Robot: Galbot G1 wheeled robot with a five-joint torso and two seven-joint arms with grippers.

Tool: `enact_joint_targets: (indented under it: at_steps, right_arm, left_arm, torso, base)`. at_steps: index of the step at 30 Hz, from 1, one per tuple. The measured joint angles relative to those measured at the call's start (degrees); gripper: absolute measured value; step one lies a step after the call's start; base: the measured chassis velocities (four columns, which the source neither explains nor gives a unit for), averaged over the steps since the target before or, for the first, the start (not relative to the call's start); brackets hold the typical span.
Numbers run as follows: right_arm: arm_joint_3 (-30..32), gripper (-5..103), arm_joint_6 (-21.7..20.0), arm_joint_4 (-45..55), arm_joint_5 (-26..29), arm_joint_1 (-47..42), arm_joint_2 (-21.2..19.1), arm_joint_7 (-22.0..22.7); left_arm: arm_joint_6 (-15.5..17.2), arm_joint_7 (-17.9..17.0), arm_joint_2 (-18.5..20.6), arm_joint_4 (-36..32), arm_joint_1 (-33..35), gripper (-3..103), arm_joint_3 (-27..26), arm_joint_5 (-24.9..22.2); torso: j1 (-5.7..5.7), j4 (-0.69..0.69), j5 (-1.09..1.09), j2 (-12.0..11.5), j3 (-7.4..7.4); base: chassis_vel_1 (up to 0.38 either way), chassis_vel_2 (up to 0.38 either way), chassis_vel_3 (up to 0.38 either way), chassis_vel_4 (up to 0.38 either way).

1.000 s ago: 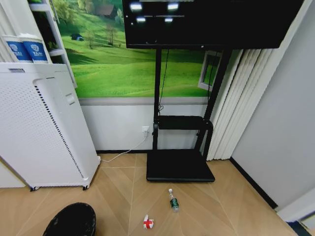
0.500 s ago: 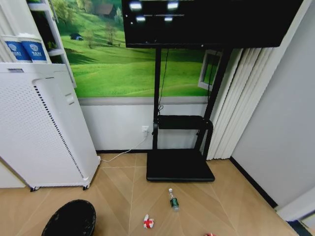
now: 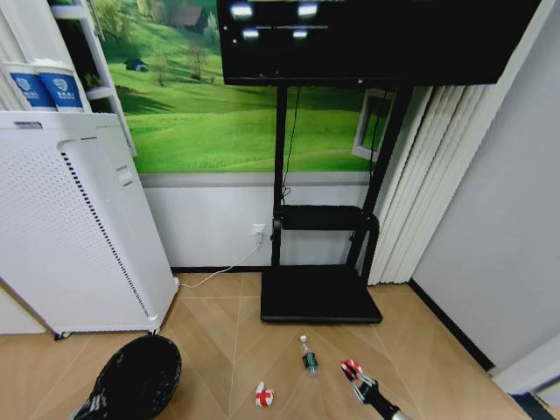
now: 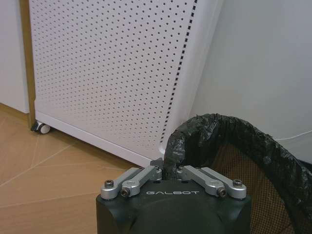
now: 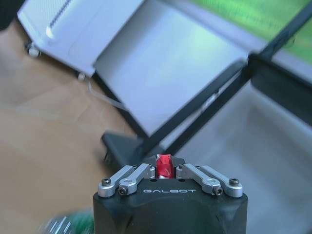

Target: Pick up the trash bin and place the garbage on the floor into it.

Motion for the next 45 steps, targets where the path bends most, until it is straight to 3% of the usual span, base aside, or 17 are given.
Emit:
enact_joint_targets:
  at_steps: [7, 8, 9, 12, 13, 17, 23, 25, 26, 29, 31, 32, 34, 39, 45]
  right_arm:
    - [-9.49, 14, 0.07, 5.55, 2.31, 10.81, -1.21, 0.46]
    - [-12.38, 14, 0.07, 5.82, 3.6, 13.87, -0.28, 0.34]
    - [-12.38, 14, 0.07, 5.82, 3.6, 13.87, -0.28, 0.34]
    - [-18.07, 14, 0.07, 6.56, 5.14, 20.45, 1.83, 0.11]
    - [-18.07, 14, 0.07, 6.56, 5.14, 20.45, 1.83, 0.11]
    - [-25.8, 14, 0.07, 6.94, 8.17, 28.1, 4.33, -0.44]
    - [-34.59, 14, 0.07, 6.87, 12.69, 34.81, 8.42, -1.95]
    - [-38.58, 14, 0.07, 7.32, 14.87, 37.51, 11.0, -2.6]
    - [-39.75, 14, 0.07, 7.22, 15.21, 38.33, 12.19, -2.78]
    - [-41.34, 14, 0.07, 6.64, 15.42, 39.55, 14.47, -2.95]
    - [-43.51, 14, 0.07, 5.08, 16.27, 41.08, 18.5, -3.27]
    - [-43.51, 14, 0.07, 5.08, 16.27, 41.08, 18.5, -3.27]
    - [-44.07, 14, 0.07, 3.52, 17.15, 41.44, 21.15, -3.99]
    - [-43.4, 14, 0.04, 1.83, 17.55, 40.59, 22.42, -4.54]
    - [-41.9, 14, 0.02, 2.03, 17.53, 39.09, 22.09, -4.55]
  left_arm:
    - [0.83, -1.51, 12.49, 3.21, -7.02, 7, 8.53, -3.17]
    - [0.9, -1.59, 15.58, 3.43, -8.68, 7, 10.26, -4.39]
    - [0.9, -1.59, 15.58, 3.43, -8.68, 7, 10.26, -4.39]
    - [1.16, -1.61, 21.51, 5.19, -14.92, 7, 16.36, -7.56]
    - [1.16, -1.61, 21.51, 5.19, -14.92, 7, 16.36, -7.56]
    - [1.62, -1.34, 25.59, 8.49, -24.34, 7, 24.92, -11.54]
    - [1.74, -0.56, 25.86, 12.2, -31.44, 7, 30.89, -13.42]
    - [1.78, -0.3, 25.24, 14.92, -37.82, 7, 36.45, -14.37]
    - [1.87, -0.39, 24.9, 15.96, -40.69, 7, 38.84, -14.78]
    - [2.02, -0.9, 24.13, 17.62, -45.35, 7, 42.77, -15.24]
    - [2.23, -1.35, 22.32, 21.01, -52.87, 7, 49.39, -15.84]
    - [2.23, -1.35, 22.32, 21.01, -52.87, 7, 49.39, -15.84]
    - [2.31, -2.09, 20.03, 24.26, -58.94, 7, 54.62, -16.58]
    - [2.52, -2.85, 17.6, 25.25, -62.33, 7, 59.81, -16.67]
    - [2.58, -4.06, 16.8, 22.36, -61.01, 7, 62.46, -15.31]
  torso:
    - [0.0, -0.04, -0.02, 0.0, 0.0]
    - [0.0, 0.03, 0.03, 0.0, 0.0]
    - [0.0, 0.03, 0.03, 0.0, 0.0]
    - [0.01, 0.02, -0.02, 0.0, 0.0]
    - [0.01, 0.02, -0.02, 0.0, 0.0]
    - [0.01, -0.02, 0.0, 0.01, 0.0]
    - [0.01, 0.03, -0.01, 0.01, 0.0]
    - [0.0, 0.06, 0.02, 0.01, 0.0]
    - [0.0, 0.01, -0.03, 0.0, 0.0]
    - [0.0, -0.03, 0.0, 0.01, 0.0]
    - [0.01, -0.03, 0.01, 0.01, 0.0]
    - [0.01, -0.03, 0.01, 0.01, 0.0]
    - [0.01, 0.0, 0.03, 0.01, 0.0]
    - [0.0, -0.03, 0.01, 0.01, 0.0]
    - [0.0, 0.01, 0.02, 0.0, 0.0]
  base:
    - [0.0, 0.0, 0.0, 0.0]
    - [0.0, 0.0, 0.0, 0.0]
    - [0.0, 0.0, 0.0, 0.0]
    - [0.0, 0.0, 0.0, 0.0]
    - [0.0, 0.0, 0.0, 0.0]
    - [0.0, 0.0, 0.0, 0.0]
    - [0.0, 0.0, 0.0, 0.0]
    - [0.0, 0.0, 0.0, 0.0]
    - [0.0, 0.0, 0.0, 0.0]
    - [0.0, 0.0, 0.0, 0.0]
    - [0.0, 0.0, 0.0, 0.0]
    - [0.0, 0.0, 0.0, 0.0]
    - [0.0, 0.0, 0.0, 0.0]
    - [0.0, 0.0, 0.0, 0.0]
    - [0.0, 0.0, 0.0, 0.0]
